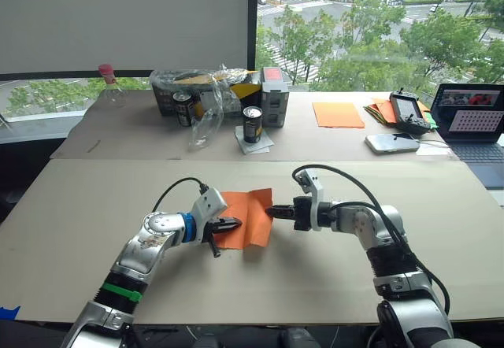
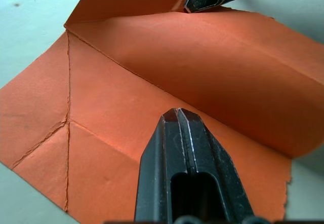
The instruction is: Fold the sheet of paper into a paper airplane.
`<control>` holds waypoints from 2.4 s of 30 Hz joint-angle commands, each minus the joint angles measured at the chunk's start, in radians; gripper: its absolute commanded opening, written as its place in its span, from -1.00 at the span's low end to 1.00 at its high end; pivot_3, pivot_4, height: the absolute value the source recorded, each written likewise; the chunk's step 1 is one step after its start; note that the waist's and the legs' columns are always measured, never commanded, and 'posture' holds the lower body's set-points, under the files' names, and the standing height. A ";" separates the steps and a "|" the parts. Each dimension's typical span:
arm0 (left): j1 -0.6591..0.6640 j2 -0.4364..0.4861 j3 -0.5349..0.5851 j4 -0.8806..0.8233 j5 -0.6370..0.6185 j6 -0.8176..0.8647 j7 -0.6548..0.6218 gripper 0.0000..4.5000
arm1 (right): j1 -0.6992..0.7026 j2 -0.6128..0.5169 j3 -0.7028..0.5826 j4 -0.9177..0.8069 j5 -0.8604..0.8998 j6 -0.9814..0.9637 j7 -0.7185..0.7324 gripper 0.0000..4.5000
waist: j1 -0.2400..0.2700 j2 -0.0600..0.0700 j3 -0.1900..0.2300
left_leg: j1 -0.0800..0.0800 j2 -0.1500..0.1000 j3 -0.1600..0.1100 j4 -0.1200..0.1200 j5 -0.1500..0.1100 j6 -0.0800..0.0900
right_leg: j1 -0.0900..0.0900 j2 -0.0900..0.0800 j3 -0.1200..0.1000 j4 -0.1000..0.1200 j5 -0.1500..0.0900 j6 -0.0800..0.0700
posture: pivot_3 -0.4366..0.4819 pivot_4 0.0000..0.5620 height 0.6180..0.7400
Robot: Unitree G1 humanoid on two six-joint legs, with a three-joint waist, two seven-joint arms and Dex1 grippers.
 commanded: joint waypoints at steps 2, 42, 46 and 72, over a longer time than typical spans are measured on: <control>0.014 -0.001 0.003 -0.022 0.004 -0.009 0.008 -1.00 | -0.030 0.014 -0.046 0.013 0.061 0.062 -0.021 -0.96 | 0.001 0.000 0.000 | 0.000 0.000 0.000 0.000 0.000 0.000 | 0.000 0.000 0.000 0.000 0.000 0.000 | -0.05 -0.47 0.87; 0.137 0.051 0.064 -0.128 -0.037 0.030 0.045 -1.00 | -0.195 0.239 -0.191 0.225 0.165 0.027 -0.116 0.33 | -0.020 0.001 0.000 | 0.000 0.000 0.000 -0.001 0.000 0.000 | -0.001 0.000 0.000 0.000 0.000 0.000 | -0.05 -0.47 0.87; 0.139 0.057 0.062 -0.121 -0.032 0.021 0.040 -1.00 | -0.183 0.170 -0.227 0.099 0.215 0.078 -0.118 0.64 | -0.016 0.001 0.000 | -0.001 0.000 0.000 -0.001 0.000 0.000 | -0.001 0.000 0.000 0.000 0.000 0.000 | -0.05 -0.47 0.87; 0.119 0.075 0.056 -0.084 -0.029 -0.009 0.015 -1.00 | 0.055 -0.308 0.387 -0.096 -0.395 -0.706 0.253 -0.98 | -0.012 0.002 0.000 | 0.000 0.000 0.001 -0.001 0.000 0.000 | 0.000 0.000 0.000 -0.002 0.000 0.001 | -0.05 -0.47 0.87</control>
